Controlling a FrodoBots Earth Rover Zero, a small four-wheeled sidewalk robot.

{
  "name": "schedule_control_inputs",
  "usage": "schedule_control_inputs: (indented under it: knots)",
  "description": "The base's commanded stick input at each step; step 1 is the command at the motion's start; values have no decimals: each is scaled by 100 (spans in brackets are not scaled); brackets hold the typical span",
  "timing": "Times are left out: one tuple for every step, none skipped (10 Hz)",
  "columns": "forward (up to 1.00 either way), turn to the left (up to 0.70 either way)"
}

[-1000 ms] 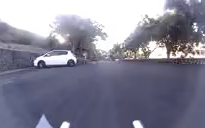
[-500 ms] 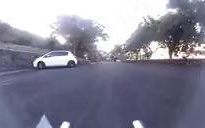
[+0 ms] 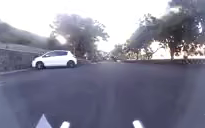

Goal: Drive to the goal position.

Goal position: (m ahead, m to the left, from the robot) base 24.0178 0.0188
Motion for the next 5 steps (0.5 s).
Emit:
schedule_control_inputs:
  knots:
    - [50, 0]
    - [50, 0]
    - [50, 0]
    - [50, 0]
    - [50, 0]
